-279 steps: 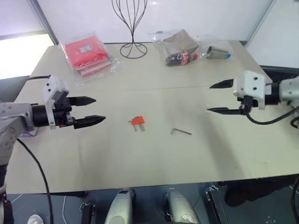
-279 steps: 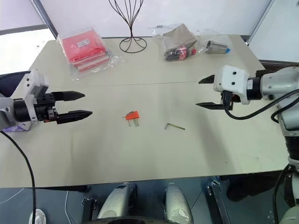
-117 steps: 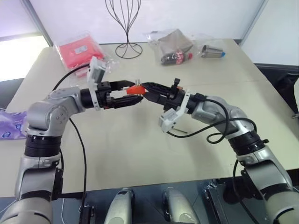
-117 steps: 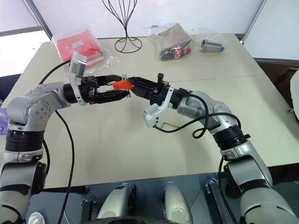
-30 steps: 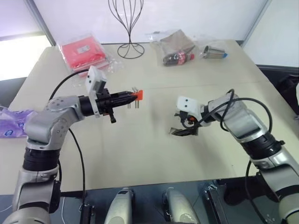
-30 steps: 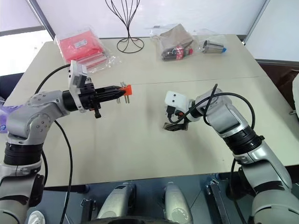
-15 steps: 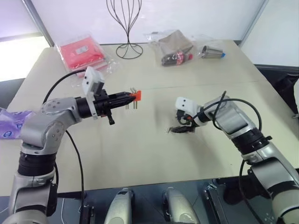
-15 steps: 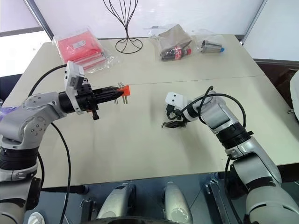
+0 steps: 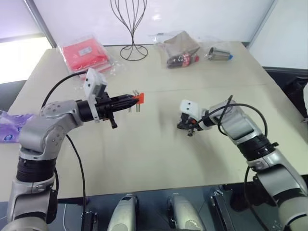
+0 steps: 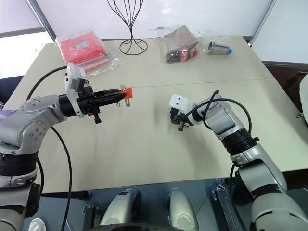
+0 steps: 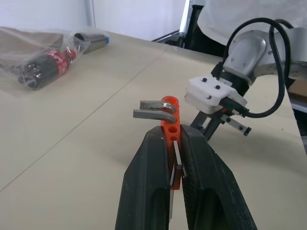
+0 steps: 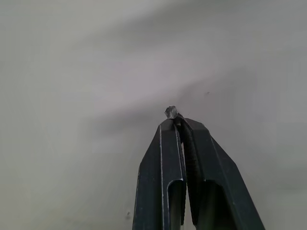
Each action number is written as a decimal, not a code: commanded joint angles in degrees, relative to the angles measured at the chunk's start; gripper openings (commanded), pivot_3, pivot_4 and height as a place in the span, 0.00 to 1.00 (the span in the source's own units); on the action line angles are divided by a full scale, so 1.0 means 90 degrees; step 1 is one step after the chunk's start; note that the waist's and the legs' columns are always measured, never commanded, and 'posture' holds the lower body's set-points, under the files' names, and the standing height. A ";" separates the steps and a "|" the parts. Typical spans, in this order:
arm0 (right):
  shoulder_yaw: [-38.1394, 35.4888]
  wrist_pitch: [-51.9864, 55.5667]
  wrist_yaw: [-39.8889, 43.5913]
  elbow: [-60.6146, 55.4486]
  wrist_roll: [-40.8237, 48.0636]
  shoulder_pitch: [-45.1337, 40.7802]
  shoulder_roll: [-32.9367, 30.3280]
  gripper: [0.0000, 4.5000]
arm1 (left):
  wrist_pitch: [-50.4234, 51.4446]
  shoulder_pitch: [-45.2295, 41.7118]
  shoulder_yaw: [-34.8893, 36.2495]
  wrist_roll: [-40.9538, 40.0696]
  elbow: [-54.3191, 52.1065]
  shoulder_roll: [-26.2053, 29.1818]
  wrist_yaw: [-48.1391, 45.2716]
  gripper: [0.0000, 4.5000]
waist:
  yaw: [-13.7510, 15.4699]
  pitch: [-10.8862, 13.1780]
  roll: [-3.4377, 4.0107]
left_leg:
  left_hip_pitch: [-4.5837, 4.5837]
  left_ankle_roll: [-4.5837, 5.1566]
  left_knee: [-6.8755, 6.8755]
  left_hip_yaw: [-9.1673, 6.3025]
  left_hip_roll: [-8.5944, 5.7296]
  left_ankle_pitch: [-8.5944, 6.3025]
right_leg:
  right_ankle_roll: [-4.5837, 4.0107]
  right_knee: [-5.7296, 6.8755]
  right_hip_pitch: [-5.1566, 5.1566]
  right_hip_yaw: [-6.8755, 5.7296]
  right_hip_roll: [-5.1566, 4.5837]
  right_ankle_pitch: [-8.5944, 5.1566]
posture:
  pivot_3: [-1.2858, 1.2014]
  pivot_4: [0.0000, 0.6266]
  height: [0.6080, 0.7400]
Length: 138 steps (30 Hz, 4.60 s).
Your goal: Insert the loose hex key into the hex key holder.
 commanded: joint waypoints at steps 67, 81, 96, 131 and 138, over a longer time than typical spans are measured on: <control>-0.2606 -0.1148 -0.4026 -0.2275 0.3652 -0.0267 0.3121 0.01 | -0.0239 -0.1311 0.0087 -0.0050 0.0859 -0.0611 0.0109 0.00 | -0.0003 0.0002 0.0003 | -0.0008 0.0000 -0.0021 0.0001 0.0001 0.0000 | 0.0000 -0.0002 -0.0019 0.0003 -0.0001 0.0000 | 0.52 0.24 1.00; -0.2606 -0.1087 -0.4046 -0.2379 0.3740 -0.0337 0.3140 0.01 | -0.0333 -0.1366 0.0085 0.0012 0.0983 -0.0678 0.0186 0.00 | -0.0003 0.0002 0.0003 | -0.0008 0.0000 -0.0027 0.0002 0.0001 0.0000 | 0.0000 -0.0003 -0.0022 0.0004 -0.0001 0.0000 | 0.52 0.24 1.00; -0.2550 -0.1255 -0.4058 -0.2234 0.3642 -0.0444 0.3202 0.01 | -0.0275 -0.1324 0.0064 -0.0053 0.0844 -0.0676 0.0196 0.00 | -0.0004 0.0002 0.0003 | -0.0008 0.0000 -0.0035 0.0002 0.0001 0.0000 | -0.0001 -0.0005 -0.0024 0.0004 -0.0001 0.0000 | 0.52 0.24 1.00; -0.2425 -0.1462 -0.3976 -0.2095 0.3438 -0.0349 0.3080 0.01 | -0.0238 -0.1352 0.0112 -0.0171 0.0814 -0.0626 0.0251 0.00 | -0.0003 0.0002 0.0003 | -0.0008 0.0000 -0.0042 0.0003 0.0001 0.0001 | -0.0001 -0.0009 -0.0026 0.0005 -0.0002 -0.0001 | 0.52 0.24 1.00; -0.2395 -0.1443 -0.3974 -0.2125 0.3443 -0.0319 0.3106 0.01 | -0.0237 -0.1405 0.0129 -0.0176 0.0841 -0.0649 0.0274 0.00 | -0.0003 0.0002 0.0003 | -0.0008 0.0000 -0.0042 0.0003 0.0001 0.0001 | -0.0001 -0.0010 -0.0027 0.0005 -0.0001 -0.0001 | 0.52 0.24 1.00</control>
